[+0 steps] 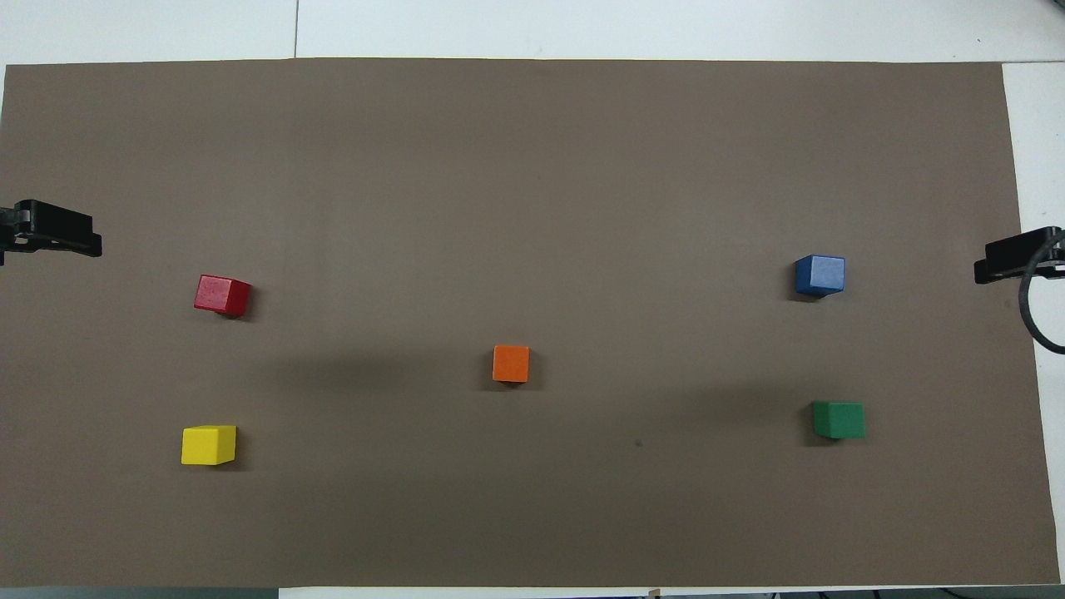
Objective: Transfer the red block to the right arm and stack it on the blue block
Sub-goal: 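Reach the left gripper toward the red cube while the right gripper advances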
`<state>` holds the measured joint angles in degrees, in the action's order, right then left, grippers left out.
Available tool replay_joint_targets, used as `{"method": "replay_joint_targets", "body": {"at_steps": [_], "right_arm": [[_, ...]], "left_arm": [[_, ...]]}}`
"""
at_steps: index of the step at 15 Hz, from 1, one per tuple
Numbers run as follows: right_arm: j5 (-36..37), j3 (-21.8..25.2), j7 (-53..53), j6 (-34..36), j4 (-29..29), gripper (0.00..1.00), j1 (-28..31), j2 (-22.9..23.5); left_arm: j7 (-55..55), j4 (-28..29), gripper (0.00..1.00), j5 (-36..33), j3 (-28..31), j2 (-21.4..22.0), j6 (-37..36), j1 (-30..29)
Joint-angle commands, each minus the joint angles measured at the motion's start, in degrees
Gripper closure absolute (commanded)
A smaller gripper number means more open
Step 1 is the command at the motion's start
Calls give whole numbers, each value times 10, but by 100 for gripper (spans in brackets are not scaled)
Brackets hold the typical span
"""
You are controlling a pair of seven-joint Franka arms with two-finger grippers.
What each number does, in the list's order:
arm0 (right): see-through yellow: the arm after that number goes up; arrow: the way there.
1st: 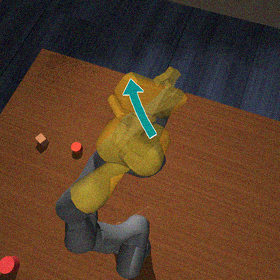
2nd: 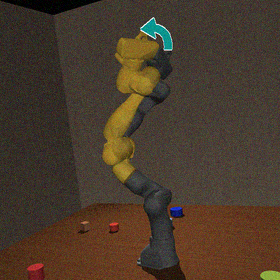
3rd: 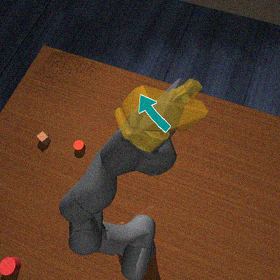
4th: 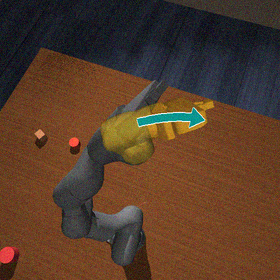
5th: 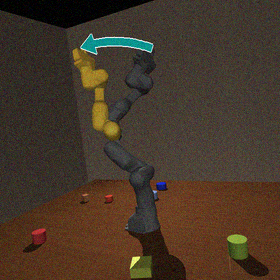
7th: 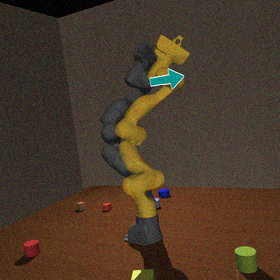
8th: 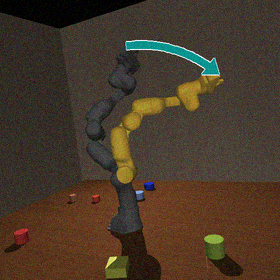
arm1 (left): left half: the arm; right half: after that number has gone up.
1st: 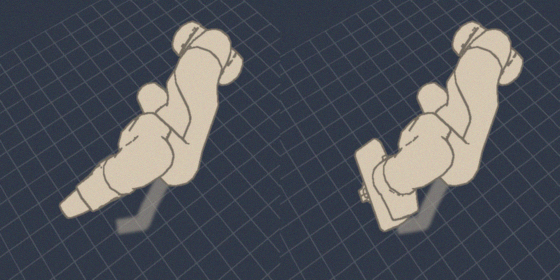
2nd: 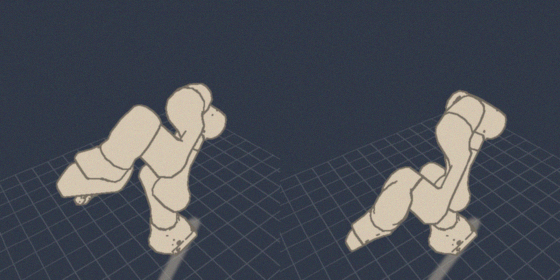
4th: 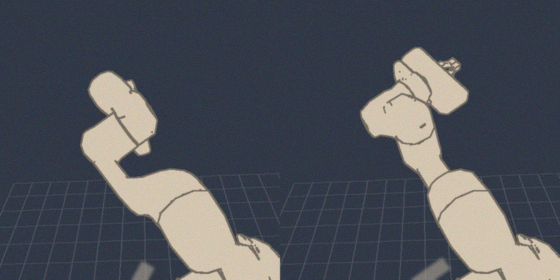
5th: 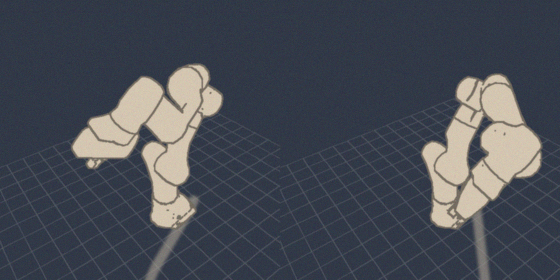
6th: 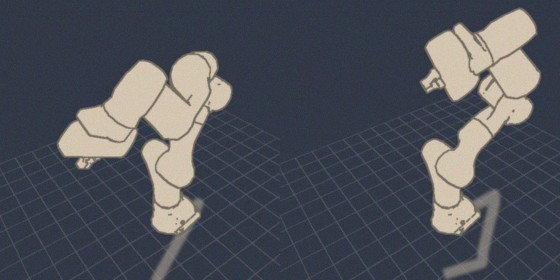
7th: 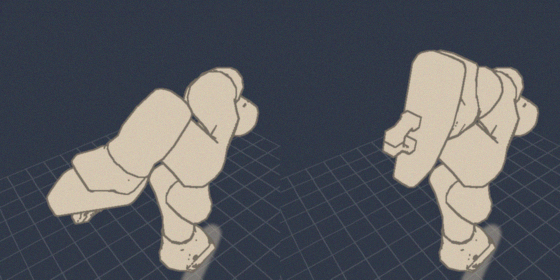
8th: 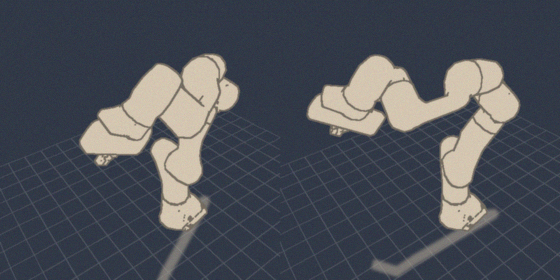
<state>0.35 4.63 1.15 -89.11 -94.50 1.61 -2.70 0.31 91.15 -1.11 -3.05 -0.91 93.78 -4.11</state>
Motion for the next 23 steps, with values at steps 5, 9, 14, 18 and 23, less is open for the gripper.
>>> {"method": "replay_joint_targets", "body": {"at_steps": [5,9,14,18,23], "right_arm": [[-1,-6,2,0,-12,0,6,-13],[-3,-7,3,-13,-13,0,2,-12],[-101,-7,77,-54,-24,0,7,-6],[-283,-6,128,-67,-58,0,24,-2],[-547,-6,254,-58,-130,0,71,22]], "left_arm": [[0,43,0,-12,2,-38,70,8],[-1,57,0,-12,2,-89,138,8],[-19,170,0,-11,2,-93,281,11],[-19,203,0,-10,2,-93,299,12],[-32,229,0,-11,2,-99,308,10]]}}
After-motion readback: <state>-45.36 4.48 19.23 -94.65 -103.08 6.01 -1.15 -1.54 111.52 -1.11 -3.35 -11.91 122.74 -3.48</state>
